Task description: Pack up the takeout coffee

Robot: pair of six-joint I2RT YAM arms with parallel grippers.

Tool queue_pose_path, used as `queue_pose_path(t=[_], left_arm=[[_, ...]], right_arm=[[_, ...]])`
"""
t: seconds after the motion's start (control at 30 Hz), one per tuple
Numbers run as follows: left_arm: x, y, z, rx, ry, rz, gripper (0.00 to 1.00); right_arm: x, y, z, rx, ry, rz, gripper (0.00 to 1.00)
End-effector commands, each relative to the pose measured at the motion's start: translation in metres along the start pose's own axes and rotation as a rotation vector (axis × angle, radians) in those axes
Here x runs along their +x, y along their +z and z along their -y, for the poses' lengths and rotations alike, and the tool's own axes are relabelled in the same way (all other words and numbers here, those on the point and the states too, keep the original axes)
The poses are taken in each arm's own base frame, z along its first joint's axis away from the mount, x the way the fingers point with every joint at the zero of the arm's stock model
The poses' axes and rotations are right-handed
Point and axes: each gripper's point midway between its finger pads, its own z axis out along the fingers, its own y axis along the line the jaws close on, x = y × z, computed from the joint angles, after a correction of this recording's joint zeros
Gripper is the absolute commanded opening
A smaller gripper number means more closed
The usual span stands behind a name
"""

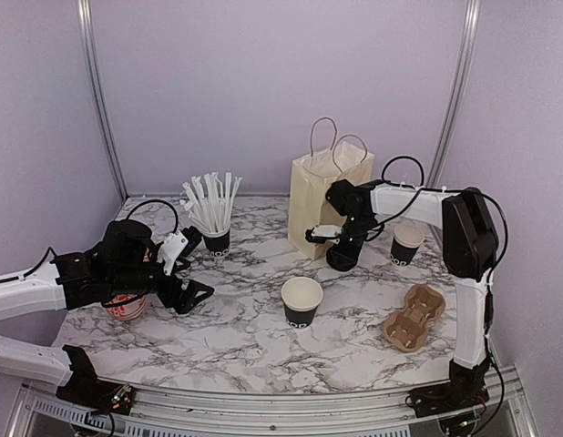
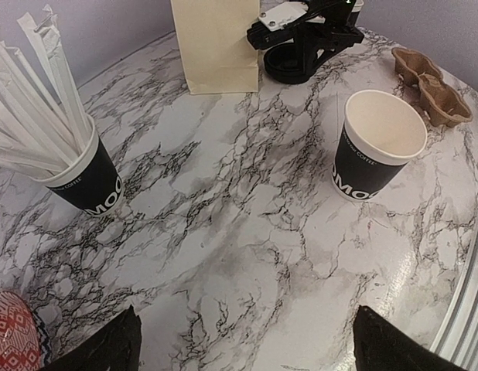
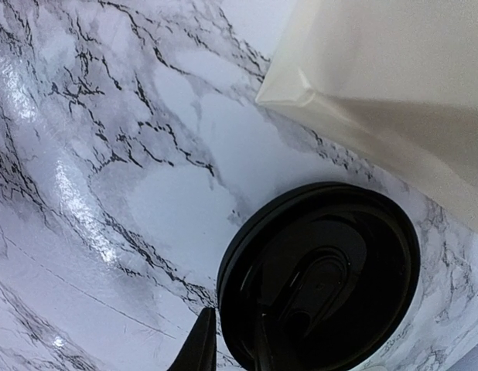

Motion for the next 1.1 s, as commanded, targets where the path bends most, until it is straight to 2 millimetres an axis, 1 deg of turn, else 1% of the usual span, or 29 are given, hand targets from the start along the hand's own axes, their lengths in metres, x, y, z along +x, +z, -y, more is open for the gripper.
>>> queue_pose_path(t=[0.0, 0.3, 0.53, 0.63, 0.77, 0.83, 0.9, 1.07], left_arm=[[-0.0039, -0.0036, 0.0001, 0.007, 0.004, 0.002, 0.96], [-0.0046, -0.0046, 0.0, 0.007, 0.004, 0.006, 0.96], [-0.0042, -0.0043, 0.0, 0.007, 0.004, 0.005, 0.96], [-0.0036, -0.0043, 0.0001, 0.007, 0.005, 0.004, 0.96], [-0.0038, -0.0044, 0.0001, 0.007, 0.005, 0.005, 0.96], [-0.0037, -0.0042, 0.0, 0.007, 0.004, 0.004, 0.96], [-0.003, -0.004, 0.0001, 0.007, 0.004, 0.002, 0.96], [-0.0033, -0.004, 0.0001, 0.007, 0.004, 0.003, 0.96]], right_arm=[[-0.0012, 0.0008, 0.0047, 0.005, 0.011, -0.002, 0.16], [0.0017, 0.0041, 0.0049, 0.012, 0.011, -0.008, 0.22], [0.003, 0.0072, 0.0035, 0.008, 0.009, -0.013, 0.16], [0.0033, 0.0088, 0.0035, 0.008, 0.01, -0.013, 0.16], [0.0014, 0.0075, 0.0049, 0.016, 0.009, -0.001, 0.23], [0.0014, 0.0079, 0.0048, 0.017, 0.009, -0.001, 0.24], [0.0021, 0.0087, 0.0043, 0.015, 0.008, -0.004, 0.22], [0.0029, 0.0079, 0.004, 0.012, 0.008, -0.007, 0.14]])
